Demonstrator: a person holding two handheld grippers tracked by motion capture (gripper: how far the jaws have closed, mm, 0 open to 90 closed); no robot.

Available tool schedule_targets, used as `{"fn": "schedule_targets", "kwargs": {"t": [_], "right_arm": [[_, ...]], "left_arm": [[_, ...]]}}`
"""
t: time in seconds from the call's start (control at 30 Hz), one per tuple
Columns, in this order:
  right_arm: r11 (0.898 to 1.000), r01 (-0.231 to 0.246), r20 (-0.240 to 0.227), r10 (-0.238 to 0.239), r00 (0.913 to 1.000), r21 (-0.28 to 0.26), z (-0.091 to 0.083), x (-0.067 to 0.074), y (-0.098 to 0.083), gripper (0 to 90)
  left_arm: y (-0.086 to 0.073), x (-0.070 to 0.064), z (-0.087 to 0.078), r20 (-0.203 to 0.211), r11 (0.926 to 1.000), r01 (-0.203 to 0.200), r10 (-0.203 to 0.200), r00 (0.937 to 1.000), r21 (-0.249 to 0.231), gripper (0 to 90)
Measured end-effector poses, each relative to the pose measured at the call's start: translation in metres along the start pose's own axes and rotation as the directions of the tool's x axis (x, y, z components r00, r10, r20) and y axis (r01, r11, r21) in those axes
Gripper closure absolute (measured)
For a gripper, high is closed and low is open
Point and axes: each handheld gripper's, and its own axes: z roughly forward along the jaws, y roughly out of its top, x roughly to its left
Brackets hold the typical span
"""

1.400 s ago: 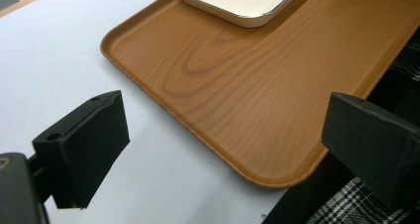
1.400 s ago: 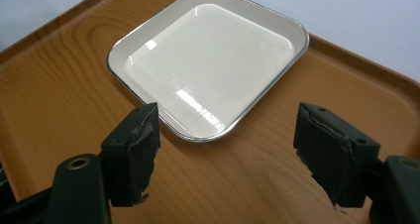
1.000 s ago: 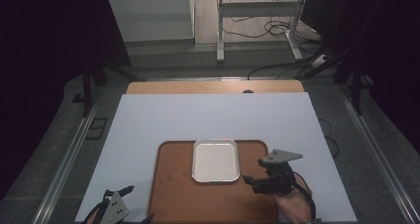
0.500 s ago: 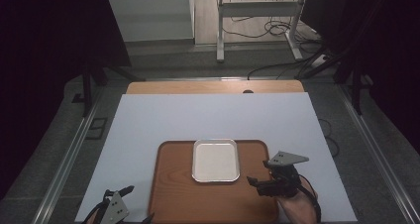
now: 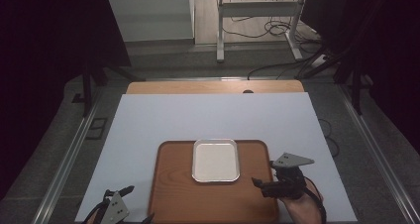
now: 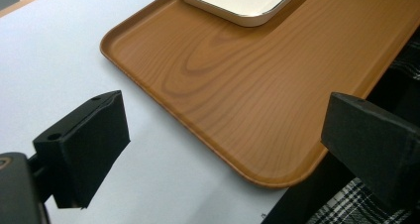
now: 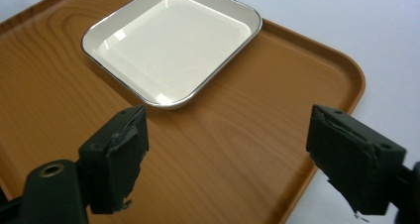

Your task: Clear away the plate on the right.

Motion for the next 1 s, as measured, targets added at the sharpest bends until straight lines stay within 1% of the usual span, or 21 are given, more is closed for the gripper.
{"fn": "schedule_targets", "kwargs": {"t": [0.03, 0.17, 0.67, 0.93, 1.0], "right_arm": [[1.0, 0.0, 0.0, 0.0, 1.0, -0.002, -0.001, -0.001, -0.001, 13.1], [1.0, -0.001, 0.004, 0.001, 1.0, -0.004, -0.003, -0.004, -0.003, 10.4], [1.0, -0.016, 0.03, 0.016, 0.9994, -0.012, -0.016, -0.01, -0.013, 6.6], [0.999, -0.025, 0.053, 0.027, 0.9982, -0.023, -0.025, -0.014, -0.021, 3.3], [0.999, -0.03, 0.067, 0.032, 0.9972, -0.026, -0.029, -0.017, -0.024, 2.2]], "left_arm": [[0.0, 0.0, 0.0, 0.0, 1.0, 0.0, 0.0, 1.0, 0.0, 4.5], [0.0, 0.0, 0.0, 0.0, 1.0, 0.0, 0.0, 1.0, 0.0, 4.5], [0.0, 0.0, 0.0, 0.0, 1.0, -0.002, 0.002, 1.0, 0.001, 4.6], [0.0, 0.0, 0.0, -0.002, 1.0, -0.005, 0.005, 1.0, 0.002, 4.6], [0.0, 0.0, 0.0, -0.001, 1.0, -0.004, 0.004, 1.0, 0.003, 4.6]]}}
